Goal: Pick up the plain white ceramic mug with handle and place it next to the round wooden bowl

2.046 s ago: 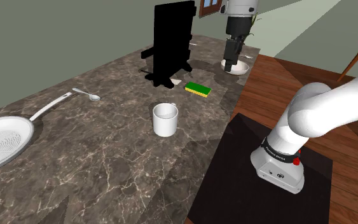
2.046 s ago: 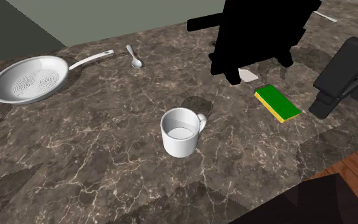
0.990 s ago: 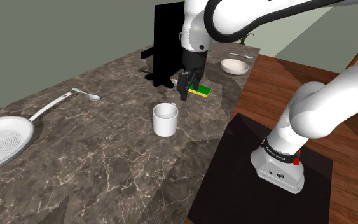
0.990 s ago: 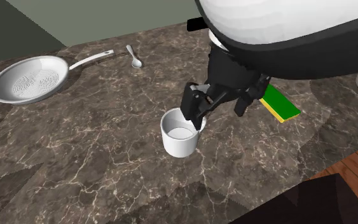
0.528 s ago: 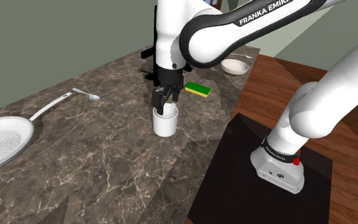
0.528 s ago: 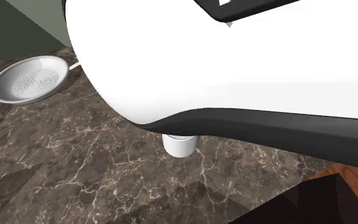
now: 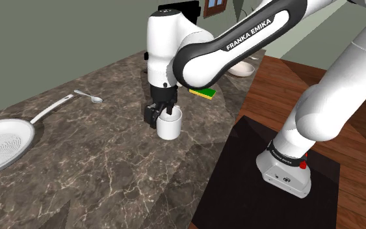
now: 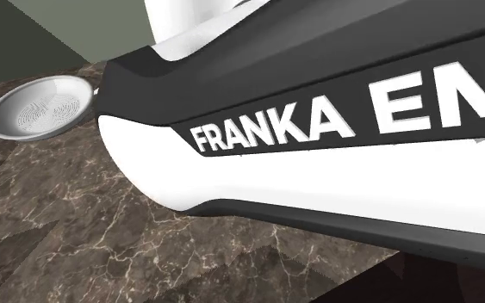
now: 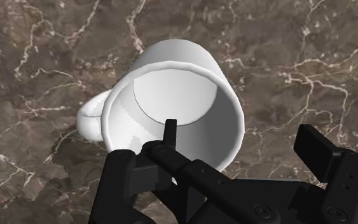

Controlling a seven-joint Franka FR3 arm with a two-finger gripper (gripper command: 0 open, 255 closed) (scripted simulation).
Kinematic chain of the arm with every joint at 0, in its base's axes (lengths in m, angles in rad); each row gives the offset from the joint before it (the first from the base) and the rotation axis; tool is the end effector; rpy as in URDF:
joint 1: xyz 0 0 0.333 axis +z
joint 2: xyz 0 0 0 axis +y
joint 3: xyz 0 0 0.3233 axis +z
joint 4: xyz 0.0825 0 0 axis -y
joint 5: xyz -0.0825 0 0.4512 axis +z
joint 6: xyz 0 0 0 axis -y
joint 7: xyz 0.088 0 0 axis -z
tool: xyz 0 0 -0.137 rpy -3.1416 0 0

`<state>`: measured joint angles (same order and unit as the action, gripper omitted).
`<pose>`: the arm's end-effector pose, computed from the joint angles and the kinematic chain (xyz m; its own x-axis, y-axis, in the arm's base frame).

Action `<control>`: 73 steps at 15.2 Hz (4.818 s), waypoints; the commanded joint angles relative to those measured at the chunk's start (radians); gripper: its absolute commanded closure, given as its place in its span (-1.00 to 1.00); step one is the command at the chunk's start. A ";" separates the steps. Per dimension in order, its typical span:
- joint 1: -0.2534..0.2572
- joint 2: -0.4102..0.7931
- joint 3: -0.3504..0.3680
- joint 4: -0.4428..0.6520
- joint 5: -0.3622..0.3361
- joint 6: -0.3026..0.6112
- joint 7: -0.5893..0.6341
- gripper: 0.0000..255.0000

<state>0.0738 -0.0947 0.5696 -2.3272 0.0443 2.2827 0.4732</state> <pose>0.4424 0.3314 0.3098 0.9893 0.1401 0.0398 0.1403 -0.9901 -0.0019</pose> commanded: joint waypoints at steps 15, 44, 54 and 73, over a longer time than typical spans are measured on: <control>-0.002 0.025 0.003 -0.013 -0.017 0.035 0.011 1.00; 0.002 -0.127 -0.037 0.186 0.060 -0.298 -0.054 1.00; -0.007 -0.164 -0.068 0.268 0.070 -0.415 -0.089 1.00; -0.161 -0.310 -0.419 0.101 0.024 -0.418 -0.579 1.00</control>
<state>-0.0783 -0.4101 0.1669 -2.2359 0.0745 1.8701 -0.0835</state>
